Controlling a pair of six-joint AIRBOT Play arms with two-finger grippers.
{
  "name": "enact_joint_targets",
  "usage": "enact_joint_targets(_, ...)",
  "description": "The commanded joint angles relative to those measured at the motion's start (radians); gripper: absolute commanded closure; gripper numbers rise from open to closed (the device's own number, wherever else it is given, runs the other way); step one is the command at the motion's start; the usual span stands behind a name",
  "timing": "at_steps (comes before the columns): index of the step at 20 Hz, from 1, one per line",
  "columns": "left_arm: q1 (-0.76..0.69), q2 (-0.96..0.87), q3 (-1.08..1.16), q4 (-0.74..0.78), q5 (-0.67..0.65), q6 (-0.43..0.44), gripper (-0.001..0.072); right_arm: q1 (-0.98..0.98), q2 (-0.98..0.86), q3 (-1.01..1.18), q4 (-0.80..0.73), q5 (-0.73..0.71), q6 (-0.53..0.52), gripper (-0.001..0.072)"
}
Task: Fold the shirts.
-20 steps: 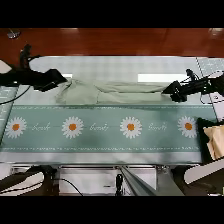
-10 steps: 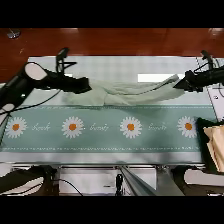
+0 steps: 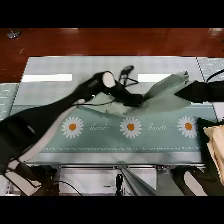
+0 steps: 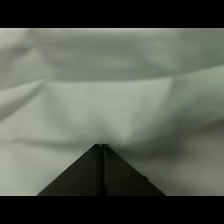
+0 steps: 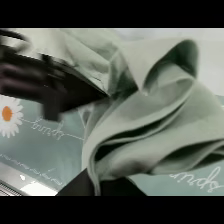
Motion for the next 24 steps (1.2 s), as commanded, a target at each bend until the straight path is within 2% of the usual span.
enact_joint_targets(1,-0.143,-0.123,0.113,-0.070,-0.063,-0.039,0.0673,0.057,0.056,-0.014,-0.002,-0.034,0.050,0.0693)
enact_joint_targets(3,-0.186,-0.126,0.117,-0.080,-0.070,0.006,0.0672,0.061,0.048,-0.014,0.001,-0.043,0.052,0.0693)
enact_joint_targets(6,-0.101,-0.094,0.153,-0.080,-0.159,0.021,0.0672,0.061,0.039,-0.014,0.001,-0.037,0.052,0.0693)
enact_joint_targets(11,0.290,0.082,0.153,-0.073,-0.297,0.021,0.0673,0.088,-0.003,-0.013,0.069,-0.053,0.043,0.0693)
enact_joint_targets(14,0.542,0.226,0.153,-0.043,-0.391,0.021,0.0673,0.274,-0.099,-0.009,0.069,-0.162,0.054,0.0693)
enact_joint_targets(15,0.615,0.290,0.150,-0.046,-0.418,0.031,0.0672,0.343,-0.156,0.013,0.070,-0.203,0.063,0.0693)
enact_joint_targets(18,0.735,0.545,0.087,-0.046,-0.420,0.159,0.0672,0.500,-0.389,0.178,0.069,-0.278,0.064,0.0692)
enact_joint_targets(21,0.768,0.799,-0.083,-0.038,-0.380,0.211,0.0672,0.590,-0.661,0.398,0.079,-0.317,0.091,0.0692)
enact_joint_targets(24,0.747,1.017,-0.322,-0.040,-0.355,0.211,0.0672,0.641,-0.878,0.577,0.147,-0.324,0.116,0.0692)
